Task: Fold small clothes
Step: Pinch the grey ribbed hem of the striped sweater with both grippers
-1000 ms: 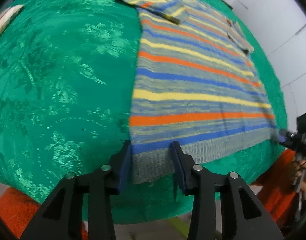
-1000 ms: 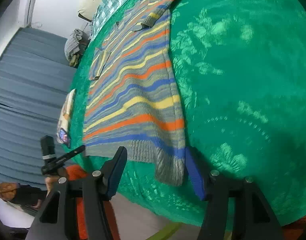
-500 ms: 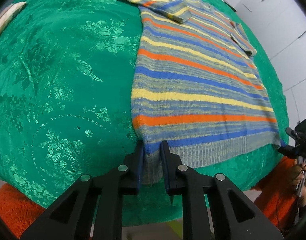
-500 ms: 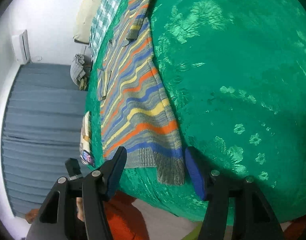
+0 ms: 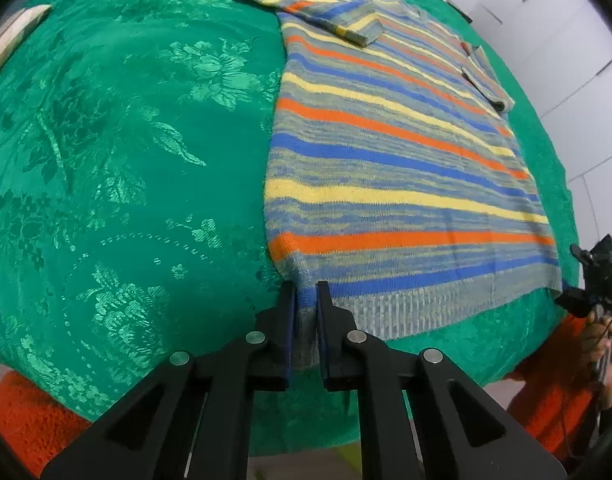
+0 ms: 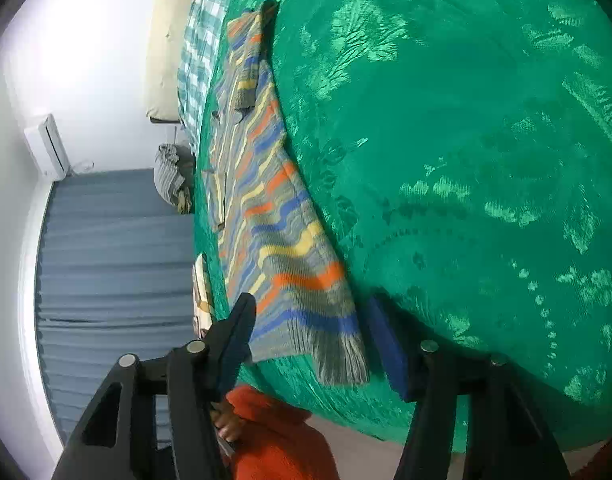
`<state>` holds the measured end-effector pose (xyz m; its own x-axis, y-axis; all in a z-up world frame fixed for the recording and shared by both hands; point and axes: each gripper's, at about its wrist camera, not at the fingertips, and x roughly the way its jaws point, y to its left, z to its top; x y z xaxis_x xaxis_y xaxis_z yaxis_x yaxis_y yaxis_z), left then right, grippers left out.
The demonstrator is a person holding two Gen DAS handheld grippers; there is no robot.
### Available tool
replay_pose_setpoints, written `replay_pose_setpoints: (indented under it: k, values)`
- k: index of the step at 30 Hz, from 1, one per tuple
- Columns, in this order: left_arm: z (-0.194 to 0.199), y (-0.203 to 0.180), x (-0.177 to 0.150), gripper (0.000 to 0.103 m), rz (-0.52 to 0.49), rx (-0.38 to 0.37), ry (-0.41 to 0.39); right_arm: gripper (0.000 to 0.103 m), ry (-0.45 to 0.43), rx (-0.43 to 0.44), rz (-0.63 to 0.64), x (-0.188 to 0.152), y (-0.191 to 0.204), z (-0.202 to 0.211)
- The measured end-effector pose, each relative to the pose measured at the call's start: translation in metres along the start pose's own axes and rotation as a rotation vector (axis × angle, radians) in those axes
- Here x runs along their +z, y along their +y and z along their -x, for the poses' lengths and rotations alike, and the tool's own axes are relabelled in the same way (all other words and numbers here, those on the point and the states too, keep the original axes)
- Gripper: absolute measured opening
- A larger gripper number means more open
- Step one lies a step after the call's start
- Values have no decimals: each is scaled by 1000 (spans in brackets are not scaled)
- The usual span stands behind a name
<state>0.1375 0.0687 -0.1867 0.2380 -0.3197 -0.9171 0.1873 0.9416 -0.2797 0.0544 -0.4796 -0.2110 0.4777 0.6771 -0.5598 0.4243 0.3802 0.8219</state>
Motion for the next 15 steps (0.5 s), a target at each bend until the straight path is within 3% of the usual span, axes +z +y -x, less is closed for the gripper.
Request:
replay_pose_setpoints:
  k: [1, 3, 4, 7, 11, 15]
  values:
    - [1, 0, 0, 7, -4, 4, -1, 51, 1, -5, 2, 1, 0, -1]
    - [3, 0, 1, 6, -10, 10, 2, 13, 16, -49, 34, 2, 4, -6]
    - [5, 1, 1, 5, -12, 12, 2, 5, 18, -88, 57, 4, 7, -7]
    - [14, 5, 1, 5, -23, 20, -1, 4, 20, -153, 130, 4, 18, -2]
    - [19, 5, -1, 4, -64, 36, 8, 4, 3, -354, 315, 0, 48, 6]
    - [6, 4, 2, 4, -65, 49, 36, 6, 9, -393, 356, 4, 54, -2]
